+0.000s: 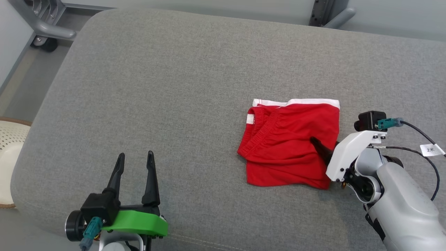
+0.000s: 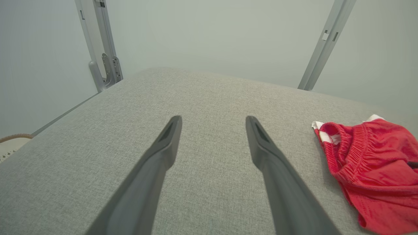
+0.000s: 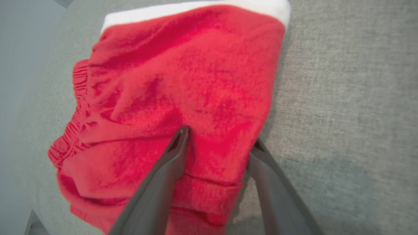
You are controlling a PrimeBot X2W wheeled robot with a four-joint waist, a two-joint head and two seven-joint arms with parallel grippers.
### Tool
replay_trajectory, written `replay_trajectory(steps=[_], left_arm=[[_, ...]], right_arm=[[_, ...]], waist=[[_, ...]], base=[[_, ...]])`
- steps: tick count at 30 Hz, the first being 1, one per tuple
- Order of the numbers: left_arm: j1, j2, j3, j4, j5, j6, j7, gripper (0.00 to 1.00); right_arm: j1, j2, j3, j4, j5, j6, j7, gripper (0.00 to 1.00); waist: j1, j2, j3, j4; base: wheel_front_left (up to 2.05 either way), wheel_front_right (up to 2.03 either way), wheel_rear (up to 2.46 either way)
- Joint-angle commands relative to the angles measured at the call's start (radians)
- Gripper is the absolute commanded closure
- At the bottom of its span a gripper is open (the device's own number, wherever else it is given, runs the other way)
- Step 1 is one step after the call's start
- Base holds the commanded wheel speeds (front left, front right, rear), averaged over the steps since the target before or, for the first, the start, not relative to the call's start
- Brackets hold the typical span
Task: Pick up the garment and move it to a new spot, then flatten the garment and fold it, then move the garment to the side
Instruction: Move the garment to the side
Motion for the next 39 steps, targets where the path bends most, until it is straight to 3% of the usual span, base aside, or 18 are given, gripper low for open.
replay_trajectory(steps=[1,14,22,32,39], left_arm=[[-0.018,0.000,0.001,-0.002,-0.003,0.004,-0.002,0.00],[-0.043,0.000,0.001,-0.012,0.025,-0.013,-0.002,0.00],[-0.088,0.000,-0.021,-0.015,0.048,-0.030,-0.002,0.00],[-0.161,0.002,-0.027,0.000,0.094,-0.061,-0.002,0.00],[-0.206,0.006,-0.033,0.016,0.121,-0.082,-0.002,0.00]], right_arm=[[-0.009,-0.008,0.017,0.006,0.008,0.000,-0.009,1.00],[-0.070,-0.083,0.094,-0.006,0.017,0.000,-0.073,1.00],[-0.112,-0.137,0.097,-0.026,0.012,0.000,-0.083,1.00],[-0.158,-0.157,0.085,-0.057,0.005,0.000,-0.098,1.00],[-0.184,-0.159,0.080,-0.067,0.001,0.000,-0.110,1.00]], waist=[[0.0000,0.0057,0.004,-0.003],[0.0000,0.0057,0.024,-0.091],[0.0000,0.0057,0.058,-0.222],[0.0000,0.0057,0.135,-0.419],[0.0000,0.0057,0.172,-0.485]], base=[[0.00,0.00,0.00],[0.00,0.00,0.00],[0.00,0.00,0.00],[0.00,0.00,0.00],[0.00,0.00,0.00]])
